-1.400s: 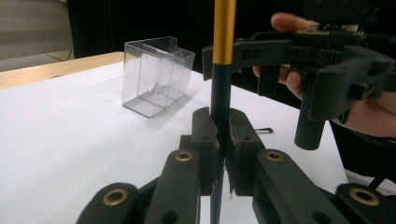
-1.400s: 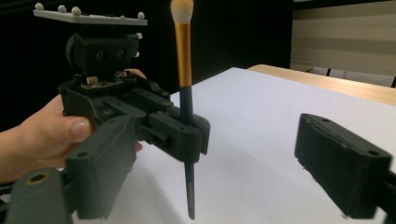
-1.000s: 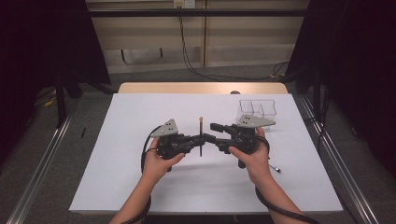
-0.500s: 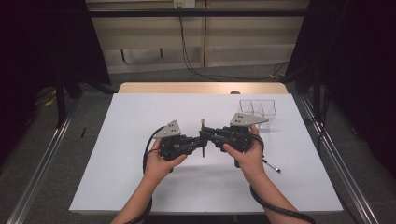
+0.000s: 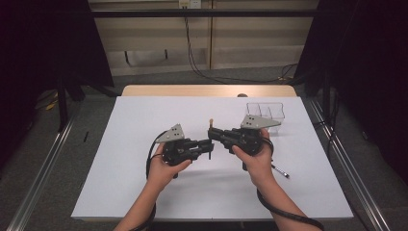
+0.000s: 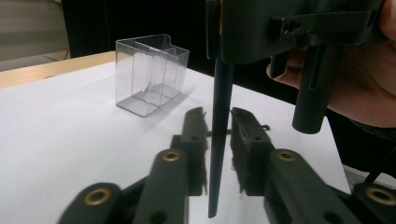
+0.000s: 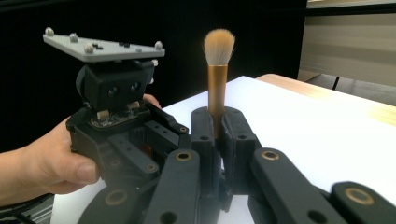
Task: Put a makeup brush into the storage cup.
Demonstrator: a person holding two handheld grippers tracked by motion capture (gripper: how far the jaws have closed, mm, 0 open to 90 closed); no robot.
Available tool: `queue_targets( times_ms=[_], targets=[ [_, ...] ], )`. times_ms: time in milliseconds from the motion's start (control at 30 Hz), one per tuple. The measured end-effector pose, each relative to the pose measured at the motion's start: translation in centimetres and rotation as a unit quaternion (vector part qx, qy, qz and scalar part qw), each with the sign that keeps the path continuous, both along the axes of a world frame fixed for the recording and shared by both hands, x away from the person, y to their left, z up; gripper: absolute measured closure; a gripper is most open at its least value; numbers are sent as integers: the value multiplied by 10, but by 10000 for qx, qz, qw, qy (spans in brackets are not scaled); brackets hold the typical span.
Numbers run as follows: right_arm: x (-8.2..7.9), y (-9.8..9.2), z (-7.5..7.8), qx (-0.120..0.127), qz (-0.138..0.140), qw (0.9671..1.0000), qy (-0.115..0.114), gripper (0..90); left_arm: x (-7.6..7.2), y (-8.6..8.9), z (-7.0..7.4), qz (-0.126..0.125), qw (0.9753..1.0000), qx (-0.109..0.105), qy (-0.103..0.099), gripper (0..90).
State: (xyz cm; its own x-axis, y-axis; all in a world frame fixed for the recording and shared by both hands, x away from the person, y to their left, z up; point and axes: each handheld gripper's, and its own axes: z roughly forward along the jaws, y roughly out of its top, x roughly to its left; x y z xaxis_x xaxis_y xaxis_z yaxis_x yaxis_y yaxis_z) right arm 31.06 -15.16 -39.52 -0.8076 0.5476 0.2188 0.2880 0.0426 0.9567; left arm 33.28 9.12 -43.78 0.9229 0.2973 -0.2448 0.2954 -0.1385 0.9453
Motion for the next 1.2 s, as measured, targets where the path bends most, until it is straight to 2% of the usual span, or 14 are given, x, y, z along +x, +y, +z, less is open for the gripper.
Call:
queue_targets(
  times_ms=[233, 300, 500, 567, 667, 767, 900, 1000, 1200],
  targets=[
    [2, -6, 0, 91, -17, 10000, 20, 845, -1, 4, 1, 118, 9999, -36, -80, 581],
    [2, -8, 0, 90, -37, 10000, -6, 845, -1, 5, 1, 85, 9999, -93, -26, 526],
    [3, -12, 1, 127, -23, 9999, -18, 844, 0, 6, 0, 209, 9996, 176, -88, 306],
    [3, -13, 1, 148, 4, 9999, -47, 844, 0, 6, -1, 195, 9996, 143, -118, 281],
    [3, -13, 1, 114, 26, 9999, -66, 845, 1, 6, -1, 207, 9996, 119, -122, 182],
    [2, -14, 2, 106, 29, 9999, -79, 844, 1, 6, 0, 197, 9997, 66, -125, 119],
    [2, -17, 3, 100, 3, 9999, -104, 844, 2, 7, -1, 232, 9997, 59, -94, 54],
    [2, -19, 4, 107, -8, 9999, -130, 844, 1, 10, -1, 110, 9994, 152, -298, 27],
    [1, -21, 5, 114, -15, 9998, -138, 844, 1, 18, 0, 170, 9994, 18, -293, 2]
  ],
)
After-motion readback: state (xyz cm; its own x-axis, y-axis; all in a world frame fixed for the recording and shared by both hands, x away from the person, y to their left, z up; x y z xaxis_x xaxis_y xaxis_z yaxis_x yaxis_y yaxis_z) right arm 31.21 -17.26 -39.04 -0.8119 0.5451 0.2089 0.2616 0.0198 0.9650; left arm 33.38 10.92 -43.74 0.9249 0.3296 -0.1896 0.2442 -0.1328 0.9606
